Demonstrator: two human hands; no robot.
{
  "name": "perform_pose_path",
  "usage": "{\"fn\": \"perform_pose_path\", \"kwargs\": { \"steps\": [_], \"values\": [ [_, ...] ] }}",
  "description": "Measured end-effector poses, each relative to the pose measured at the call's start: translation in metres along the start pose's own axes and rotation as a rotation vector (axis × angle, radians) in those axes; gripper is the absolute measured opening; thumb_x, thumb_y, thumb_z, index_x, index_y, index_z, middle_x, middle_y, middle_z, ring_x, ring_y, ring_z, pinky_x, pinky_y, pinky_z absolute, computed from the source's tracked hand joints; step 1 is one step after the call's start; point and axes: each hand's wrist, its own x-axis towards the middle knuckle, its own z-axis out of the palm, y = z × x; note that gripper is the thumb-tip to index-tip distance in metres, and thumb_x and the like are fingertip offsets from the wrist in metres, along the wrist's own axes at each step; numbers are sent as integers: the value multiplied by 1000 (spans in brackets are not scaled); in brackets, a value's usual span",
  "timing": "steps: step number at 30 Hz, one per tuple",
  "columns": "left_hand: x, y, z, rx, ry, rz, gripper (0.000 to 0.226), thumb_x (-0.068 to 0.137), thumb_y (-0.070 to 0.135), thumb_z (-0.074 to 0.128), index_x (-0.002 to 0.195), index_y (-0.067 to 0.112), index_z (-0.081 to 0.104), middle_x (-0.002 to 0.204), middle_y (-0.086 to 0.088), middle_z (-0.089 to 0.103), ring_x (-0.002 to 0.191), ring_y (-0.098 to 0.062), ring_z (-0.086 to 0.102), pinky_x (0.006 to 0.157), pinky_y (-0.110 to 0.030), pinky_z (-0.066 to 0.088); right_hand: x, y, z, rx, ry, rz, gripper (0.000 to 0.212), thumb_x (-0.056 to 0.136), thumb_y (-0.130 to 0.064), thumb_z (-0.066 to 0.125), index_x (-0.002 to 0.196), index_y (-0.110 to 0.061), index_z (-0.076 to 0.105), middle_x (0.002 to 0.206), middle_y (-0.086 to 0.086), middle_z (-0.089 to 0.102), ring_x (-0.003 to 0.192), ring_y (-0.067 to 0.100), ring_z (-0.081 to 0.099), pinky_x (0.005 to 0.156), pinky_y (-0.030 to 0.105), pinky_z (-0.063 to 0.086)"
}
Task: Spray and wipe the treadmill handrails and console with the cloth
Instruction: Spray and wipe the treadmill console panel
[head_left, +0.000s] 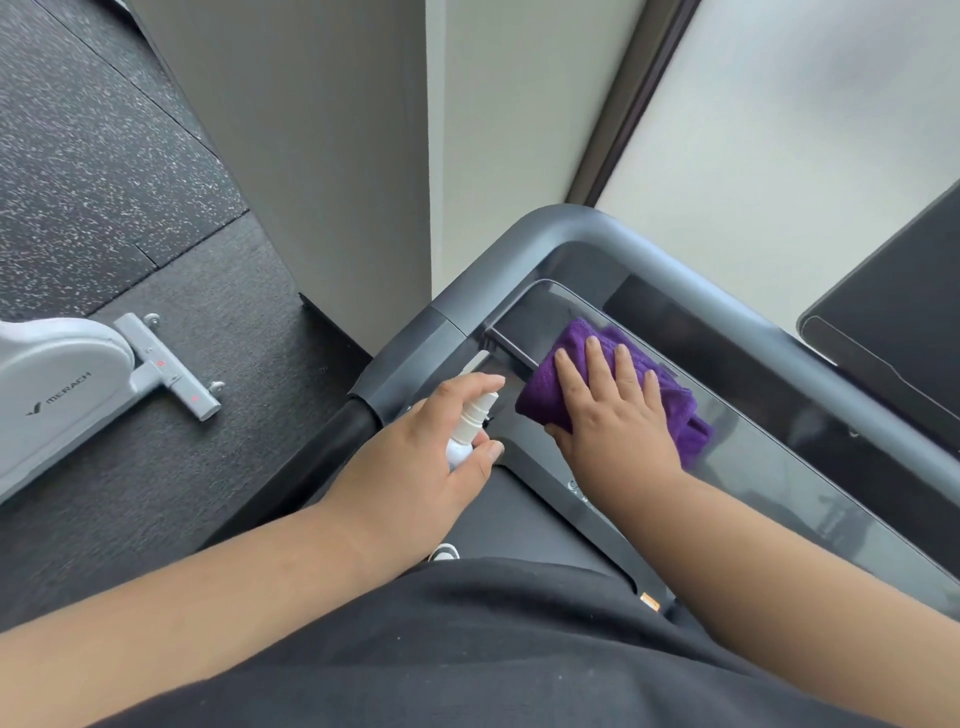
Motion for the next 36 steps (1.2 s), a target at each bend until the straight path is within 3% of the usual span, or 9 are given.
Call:
{"fn": "perform_pose_path", "kwargs": {
  "steps": [4, 8, 13, 17, 21, 26, 36],
  "values": [
    [3, 2, 2, 12, 2, 6, 51, 88, 49, 55, 121, 75, 26, 99, 22, 60, 95, 1, 55, 77, -14, 42, 44, -26, -12, 6, -17, -30, 78, 96, -60, 37, 157, -25, 2, 166, 12, 2, 150, 42, 3, 118, 62, 11],
    [7, 5, 5, 13, -25, 11, 50, 90, 45, 56, 126, 68, 30, 99, 22, 60, 96, 0, 56, 80, -19, 45, 62, -39, -19, -12, -68, -45, 78, 96, -48, 33, 157, -22, -8, 165, 13, -8, 150, 43, -5, 118, 62, 8],
    [10, 7, 5, 21, -35, 27, 51, 92, 41, 59, 129, 63, 32, 100, 22, 59, 95, -4, 56, 82, -25, 48, 23, -25, -11, 61, -49, -65, 80, 97, -56, 43, 158, -25, 2, 166, 10, 1, 151, 38, 1, 120, 57, 9],
    [11, 3, 2, 13, -9, 19, 53, 91, 44, 58, 121, 74, 26, 103, 24, 59, 98, 1, 55, 80, -13, 42, -7, -14, -1, 16, 6, -99, 81, 91, -48, 61, 157, -21, 22, 162, 15, 21, 147, 43, 21, 117, 59, 20],
    [13, 2, -1, 14, -8, 14, 53, 91, 44, 57, 123, 73, 26, 103, 25, 59, 98, 4, 55, 77, -2, 37, 33, -12, -10, 70, -32, -89, 79, 96, -59, 43, 158, -24, 7, 166, 10, 5, 151, 37, 5, 120, 55, 10],
    [17, 4, -2, 32, -33, 34, 53, 91, 46, 56, 124, 73, 26, 103, 21, 60, 99, 3, 55, 77, -3, 38, 75, -21, -28, 129, -89, -49, 86, 92, -71, 32, 158, -26, 0, 166, 7, -6, 152, 32, -7, 122, 54, 3],
    [28, 5, -5, 28, -61, 38, 51, 90, 45, 56, 132, 61, 31, 105, 26, 58, 95, 8, 54, 76, -2, 36, -4, -7, -5, 90, 4, -66, 80, 92, -64, 39, 157, -22, 18, 165, 10, 15, 151, 34, 12, 120, 53, 12]
  ]
}}
